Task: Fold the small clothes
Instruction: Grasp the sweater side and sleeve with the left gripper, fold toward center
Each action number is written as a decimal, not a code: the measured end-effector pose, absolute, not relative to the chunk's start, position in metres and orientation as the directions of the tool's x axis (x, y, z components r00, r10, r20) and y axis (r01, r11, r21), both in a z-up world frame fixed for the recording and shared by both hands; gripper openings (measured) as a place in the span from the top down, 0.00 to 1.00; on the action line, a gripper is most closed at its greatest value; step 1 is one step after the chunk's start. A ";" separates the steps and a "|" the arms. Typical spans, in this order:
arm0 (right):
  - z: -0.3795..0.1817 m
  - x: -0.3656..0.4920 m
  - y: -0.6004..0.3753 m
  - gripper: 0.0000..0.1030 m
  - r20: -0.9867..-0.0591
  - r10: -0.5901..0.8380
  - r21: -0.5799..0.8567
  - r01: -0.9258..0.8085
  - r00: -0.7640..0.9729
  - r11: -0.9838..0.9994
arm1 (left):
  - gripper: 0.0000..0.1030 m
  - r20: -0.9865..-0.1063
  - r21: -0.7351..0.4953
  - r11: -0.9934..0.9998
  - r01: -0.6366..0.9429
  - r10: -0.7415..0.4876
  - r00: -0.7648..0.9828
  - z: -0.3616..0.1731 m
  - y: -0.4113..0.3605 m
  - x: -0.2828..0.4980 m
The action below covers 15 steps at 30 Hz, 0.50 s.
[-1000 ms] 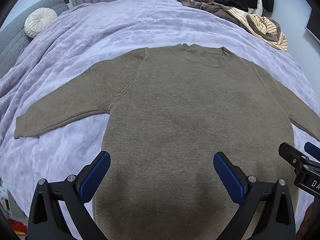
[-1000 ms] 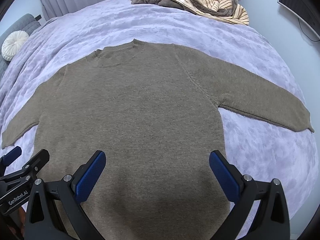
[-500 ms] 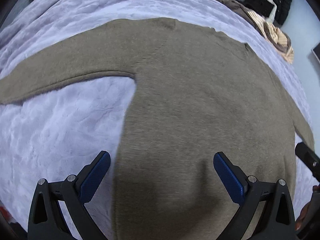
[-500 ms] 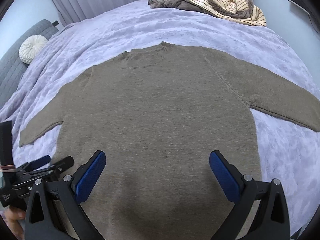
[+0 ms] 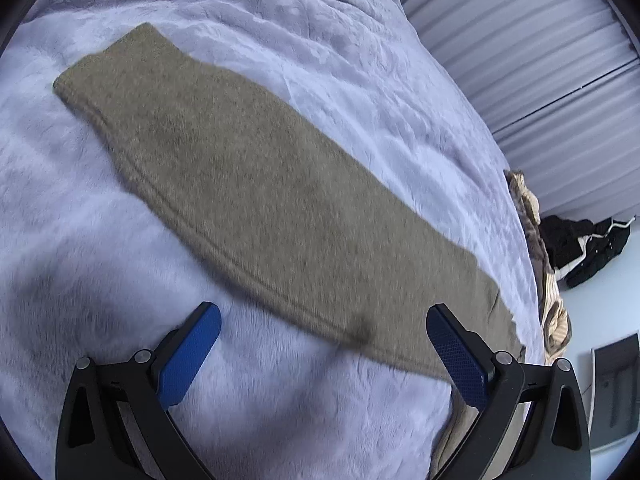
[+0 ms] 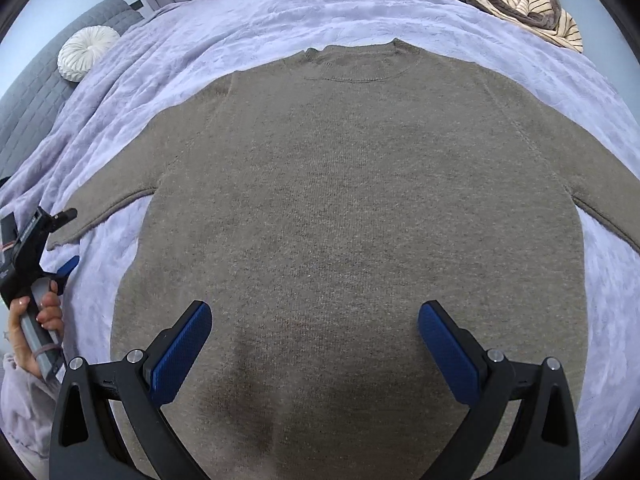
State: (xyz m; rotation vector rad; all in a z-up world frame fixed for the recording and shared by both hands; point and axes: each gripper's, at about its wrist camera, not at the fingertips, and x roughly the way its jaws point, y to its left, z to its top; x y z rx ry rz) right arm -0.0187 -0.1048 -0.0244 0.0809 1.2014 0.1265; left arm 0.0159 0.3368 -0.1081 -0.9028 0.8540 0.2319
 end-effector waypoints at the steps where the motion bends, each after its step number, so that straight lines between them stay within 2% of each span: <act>1: -0.026 -0.018 -0.102 0.00 -0.927 0.138 0.125 -0.059 0.348 0.990 | 0.24 -0.730 -0.587 0.623 -0.517 -0.132 0.671 -0.105 0.341 0.022; 2: -0.027 -0.017 -0.100 0.00 -0.930 0.137 0.123 -0.063 0.342 0.990 | 0.61 -0.733 -0.573 0.626 -0.530 -0.102 0.673 -0.104 0.344 0.026; 3: -0.028 -0.017 -0.099 0.00 -0.930 0.139 0.124 -0.065 0.339 0.990 | 0.80 -0.745 -0.559 0.620 -0.551 -0.083 0.662 -0.107 0.348 0.032; 4: -0.028 -0.017 -0.099 0.00 -0.930 0.144 0.129 -0.064 0.337 0.990 | 0.93 -0.741 -0.568 0.608 -0.554 -0.086 0.666 -0.108 0.352 0.035; 6: -0.028 -0.018 -0.100 0.00 -0.926 0.159 0.146 -0.064 0.341 0.987 | 0.93 -0.695 -0.611 0.602 -0.514 -0.097 0.713 -0.104 0.358 0.035; 10: -0.021 -0.020 -0.106 0.00 -0.901 0.202 0.186 -0.077 0.383 0.979 | 0.93 -0.590 -0.568 0.760 -0.316 -0.109 0.800 -0.056 0.327 0.040; 15: -0.012 -0.022 -0.126 0.00 -0.866 0.240 0.241 -0.053 0.440 0.969 | 0.93 -0.442 -0.545 0.838 0.036 -0.324 0.836 0.013 0.241 0.070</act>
